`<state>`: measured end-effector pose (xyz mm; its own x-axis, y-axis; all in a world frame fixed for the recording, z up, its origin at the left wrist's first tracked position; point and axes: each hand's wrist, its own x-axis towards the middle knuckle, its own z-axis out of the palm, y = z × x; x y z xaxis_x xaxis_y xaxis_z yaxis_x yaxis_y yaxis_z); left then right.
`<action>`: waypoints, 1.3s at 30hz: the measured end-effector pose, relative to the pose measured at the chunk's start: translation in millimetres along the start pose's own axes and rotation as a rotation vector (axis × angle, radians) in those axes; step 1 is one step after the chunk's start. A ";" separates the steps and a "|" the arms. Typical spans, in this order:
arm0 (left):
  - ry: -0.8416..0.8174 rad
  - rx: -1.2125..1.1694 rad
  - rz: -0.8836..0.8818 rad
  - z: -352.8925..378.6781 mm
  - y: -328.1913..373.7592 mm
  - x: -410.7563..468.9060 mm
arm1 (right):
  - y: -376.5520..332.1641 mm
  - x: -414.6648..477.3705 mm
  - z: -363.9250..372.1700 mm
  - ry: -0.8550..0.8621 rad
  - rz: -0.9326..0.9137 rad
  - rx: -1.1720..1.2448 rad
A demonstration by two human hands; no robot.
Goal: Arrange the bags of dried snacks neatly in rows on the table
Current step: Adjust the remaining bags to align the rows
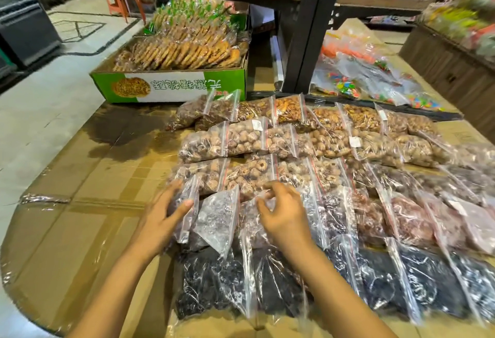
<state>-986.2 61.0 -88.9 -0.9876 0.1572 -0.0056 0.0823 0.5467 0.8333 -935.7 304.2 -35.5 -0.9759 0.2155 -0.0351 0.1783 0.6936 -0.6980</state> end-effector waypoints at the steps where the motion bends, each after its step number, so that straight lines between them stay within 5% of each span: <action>1: 0.024 0.070 0.053 2.8 6.8 -0.8 | 10.3 0.7 -7.8 0.074 -0.008 -0.100; 7: -0.172 0.491 0.401 49.8 61.1 -6.0 | 54.3 -2.5 -15.7 -0.024 0.147 -0.198; 12: -0.179 0.615 0.304 92.8 53.6 -1.2 | 47.9 -9.4 -2.5 0.011 0.019 -0.081; 18: -0.139 0.467 0.182 93.2 62.4 14.1 | 58.3 -14.5 -2.7 0.042 0.064 0.180; 22: -0.269 0.419 0.308 101.9 86.9 5.2 | 72.5 -12.0 -24.7 0.142 0.012 0.005; 25: -0.391 0.503 0.402 119.5 105.2 1.4 | 103.6 -4.7 -49.2 0.199 0.215 -0.243; 29: -0.412 0.681 0.359 151.1 108.9 2.4 | 128.5 -7.2 -68.4 0.182 0.390 -0.269; 35: -0.380 0.711 0.355 152.8 113.1 0.2 | 132.6 -12.7 -68.1 0.253 0.451 0.314; 39: -0.453 0.572 0.347 140.0 111.4 -0.5 | 127.0 -10.0 -73.7 0.355 0.396 0.391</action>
<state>-957.8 237.0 -73.5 -0.7533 0.6459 -0.1240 0.5508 0.7226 0.4176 -894.0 440.8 -71.1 -0.7333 0.6627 -0.1516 0.3910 0.2288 -0.8915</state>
